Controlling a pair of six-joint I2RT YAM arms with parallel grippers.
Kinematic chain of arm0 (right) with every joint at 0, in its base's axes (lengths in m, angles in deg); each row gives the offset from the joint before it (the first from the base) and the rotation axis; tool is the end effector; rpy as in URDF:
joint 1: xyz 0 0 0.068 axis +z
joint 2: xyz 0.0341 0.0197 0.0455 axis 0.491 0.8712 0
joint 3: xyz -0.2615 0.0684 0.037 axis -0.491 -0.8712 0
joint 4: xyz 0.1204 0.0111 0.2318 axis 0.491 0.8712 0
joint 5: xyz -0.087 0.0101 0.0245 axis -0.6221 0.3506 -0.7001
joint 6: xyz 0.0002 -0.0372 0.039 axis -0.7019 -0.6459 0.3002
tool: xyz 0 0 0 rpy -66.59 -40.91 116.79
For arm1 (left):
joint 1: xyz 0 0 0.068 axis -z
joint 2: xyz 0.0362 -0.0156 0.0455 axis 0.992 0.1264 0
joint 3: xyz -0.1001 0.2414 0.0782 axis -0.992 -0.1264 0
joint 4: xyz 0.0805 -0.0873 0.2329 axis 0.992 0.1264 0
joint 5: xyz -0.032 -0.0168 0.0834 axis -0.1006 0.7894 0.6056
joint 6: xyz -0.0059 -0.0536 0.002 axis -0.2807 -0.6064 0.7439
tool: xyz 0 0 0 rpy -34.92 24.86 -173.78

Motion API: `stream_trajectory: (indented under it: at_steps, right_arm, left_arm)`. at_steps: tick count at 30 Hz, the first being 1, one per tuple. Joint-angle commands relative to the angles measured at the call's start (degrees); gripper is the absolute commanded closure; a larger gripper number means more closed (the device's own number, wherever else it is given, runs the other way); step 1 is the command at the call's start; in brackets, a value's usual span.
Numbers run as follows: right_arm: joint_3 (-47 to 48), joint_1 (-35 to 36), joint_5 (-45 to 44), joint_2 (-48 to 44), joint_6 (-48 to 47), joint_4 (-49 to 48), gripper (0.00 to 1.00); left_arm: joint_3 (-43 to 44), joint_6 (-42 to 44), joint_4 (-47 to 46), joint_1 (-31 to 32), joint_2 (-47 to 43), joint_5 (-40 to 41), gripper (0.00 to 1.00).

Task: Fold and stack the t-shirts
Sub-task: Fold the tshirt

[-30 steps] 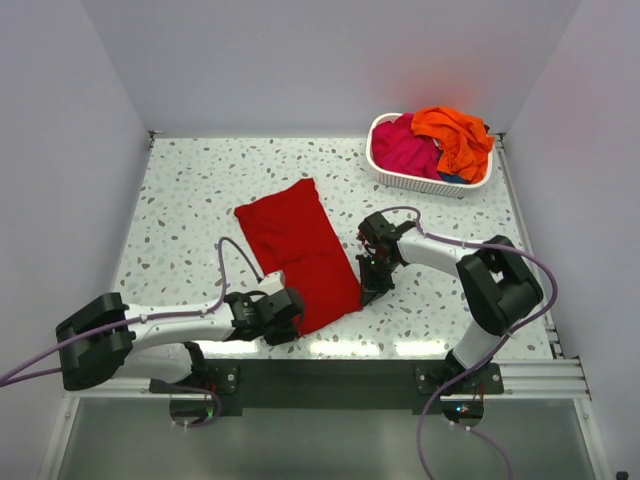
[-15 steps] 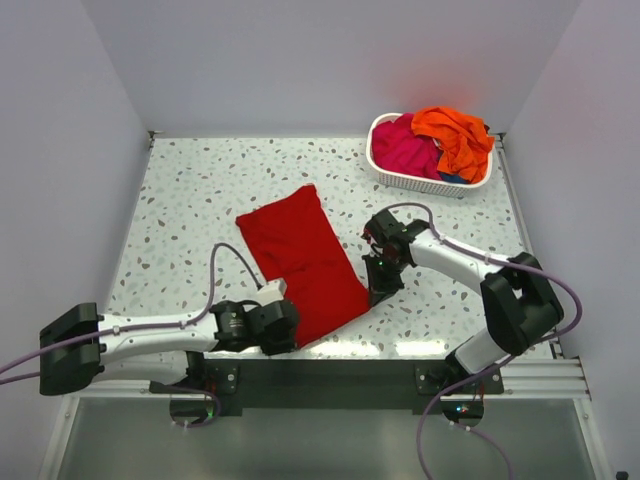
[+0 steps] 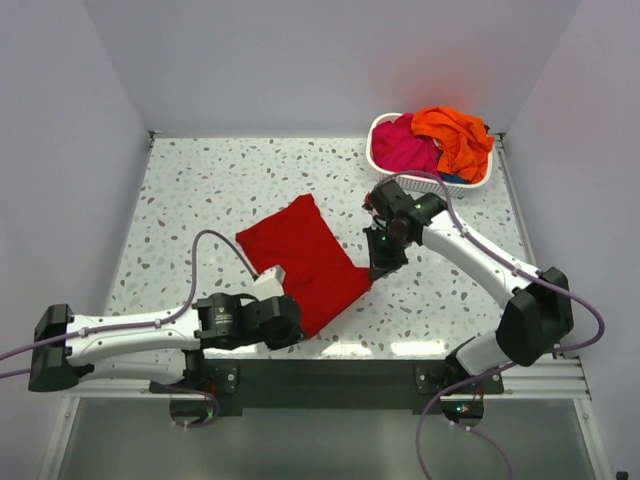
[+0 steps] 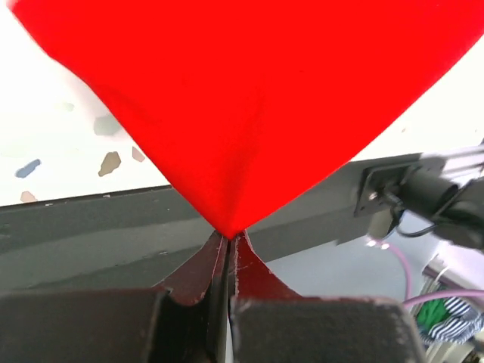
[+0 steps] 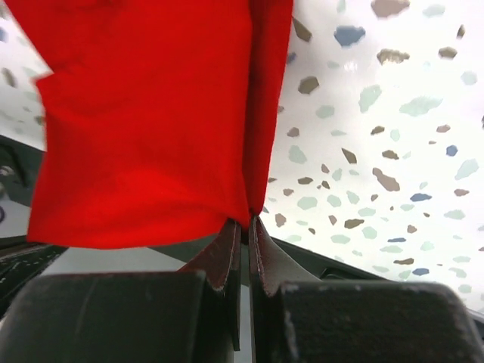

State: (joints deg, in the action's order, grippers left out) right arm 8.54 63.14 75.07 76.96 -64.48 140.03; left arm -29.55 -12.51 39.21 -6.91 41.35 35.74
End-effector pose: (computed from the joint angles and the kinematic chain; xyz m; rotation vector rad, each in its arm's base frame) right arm 0.2289 0.1602 0.2644 -0.2622 2.9416 0.4268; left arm 0.0562 -0.1845 0.2322 -0.4042 2.6882 -0.7391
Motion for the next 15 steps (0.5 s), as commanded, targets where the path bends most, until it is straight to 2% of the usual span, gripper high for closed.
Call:
stream_trajectory:
  at_steps: [1, 5, 9, 15]
  right_arm:
    - [7.2, -0.1, -2.0, 0.9, -1.0, 4.5, 1.00]
    - [14.9, -0.2, -3.0, 4.7, -1.4, 5.2, 1.00]
    - [19.6, -0.1, -2.9, 9.4, -1.1, 4.1, 1.00]
    - [29.3, -0.2, -3.3, 17.6, -1.2, 3.8, 1.00]
  left_arm:
    - [4.9, -2.4, 6.2, -0.9, -2.6, 7.0, 1.00]
    - [5.8, 6.2, 4.1, -11.0, -2.6, 3.6, 1.00]
    - [7.7, 11.6, 5.7, -17.2, -2.8, 3.5, 1.00]
    - [7.4, 20.7, 2.8, -27.8, -2.1, -1.0, 1.00]
